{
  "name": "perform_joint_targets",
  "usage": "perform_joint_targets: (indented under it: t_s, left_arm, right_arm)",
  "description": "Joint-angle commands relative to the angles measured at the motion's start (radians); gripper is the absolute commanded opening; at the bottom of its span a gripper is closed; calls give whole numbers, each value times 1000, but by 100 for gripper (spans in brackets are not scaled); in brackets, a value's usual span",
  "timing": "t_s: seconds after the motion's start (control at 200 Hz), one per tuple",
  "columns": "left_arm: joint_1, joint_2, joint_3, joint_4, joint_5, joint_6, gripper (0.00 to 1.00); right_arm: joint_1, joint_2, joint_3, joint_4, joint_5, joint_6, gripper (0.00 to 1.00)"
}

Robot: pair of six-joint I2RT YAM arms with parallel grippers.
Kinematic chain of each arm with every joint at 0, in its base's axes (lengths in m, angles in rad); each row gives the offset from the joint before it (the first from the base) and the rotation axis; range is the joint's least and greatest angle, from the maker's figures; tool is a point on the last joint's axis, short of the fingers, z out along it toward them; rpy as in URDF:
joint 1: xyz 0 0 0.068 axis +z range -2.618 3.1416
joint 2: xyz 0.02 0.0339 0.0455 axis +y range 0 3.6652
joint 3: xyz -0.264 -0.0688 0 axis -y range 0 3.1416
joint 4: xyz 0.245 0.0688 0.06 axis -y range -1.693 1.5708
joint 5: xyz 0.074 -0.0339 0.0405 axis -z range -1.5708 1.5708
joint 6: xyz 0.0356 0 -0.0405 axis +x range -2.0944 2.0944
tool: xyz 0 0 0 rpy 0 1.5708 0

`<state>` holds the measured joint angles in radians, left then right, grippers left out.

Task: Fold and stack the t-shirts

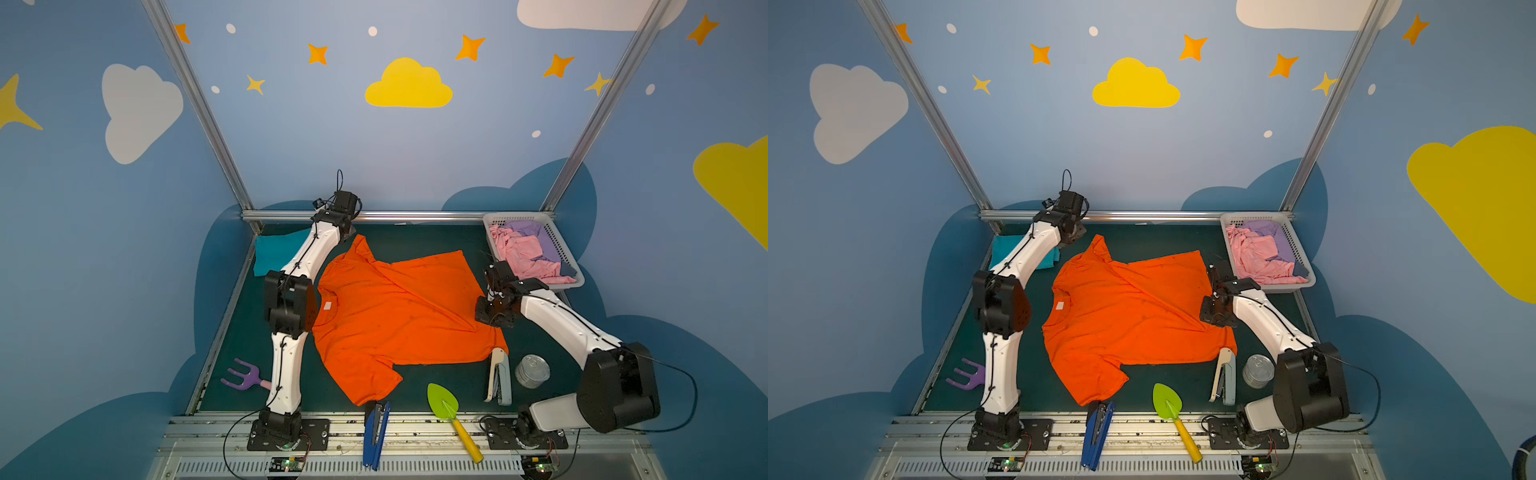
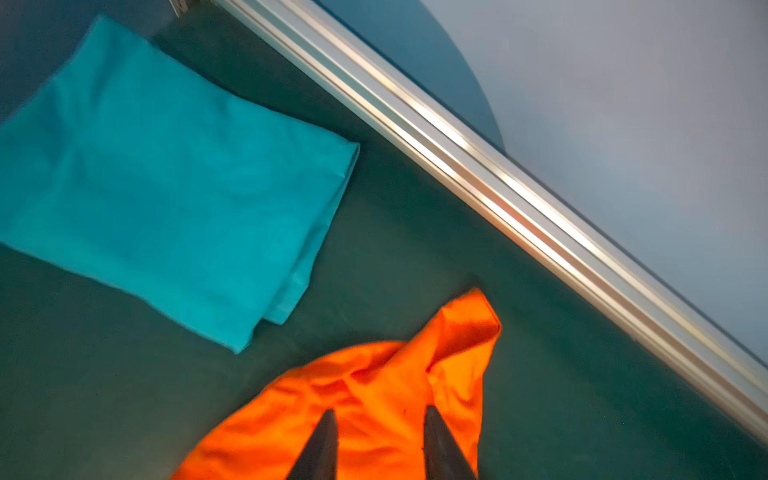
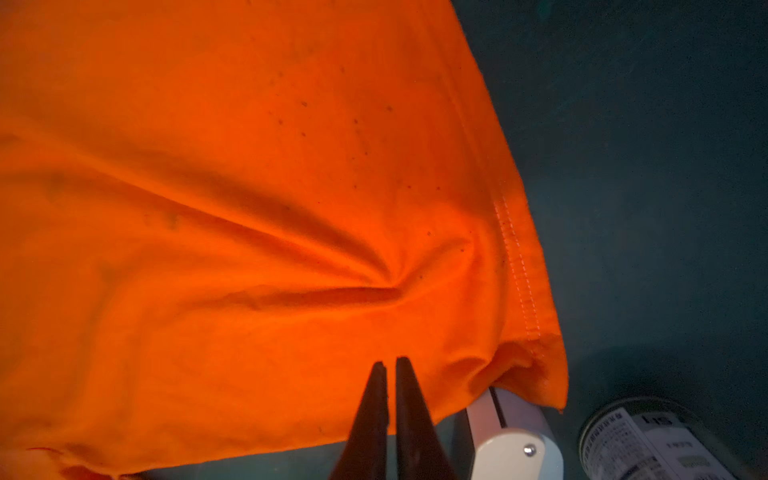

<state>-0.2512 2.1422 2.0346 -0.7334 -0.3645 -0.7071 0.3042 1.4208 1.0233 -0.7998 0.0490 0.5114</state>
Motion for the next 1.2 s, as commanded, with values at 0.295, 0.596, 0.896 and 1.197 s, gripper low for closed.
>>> perform_joint_targets:
  t_s: [0.295, 0.596, 0.896, 1.197]
  left_arm:
    - [-27, -1, -46, 57, 108, 85, 52]
    - [-34, 489, 602, -145, 132, 187, 62]
    - [-18, 612, 641, 49, 110, 278, 77]
    - [29, 684, 644, 141, 223, 216, 84]
  right_arm:
    - [-9, 379, 480, 20, 21, -136, 11]
    - [-33, 878, 1042, -111, 59, -227, 20]
    - [-59, 1157, 1385, -184, 57, -327, 44]
    - [-64, 1166, 1359, -154, 81, -250, 51]
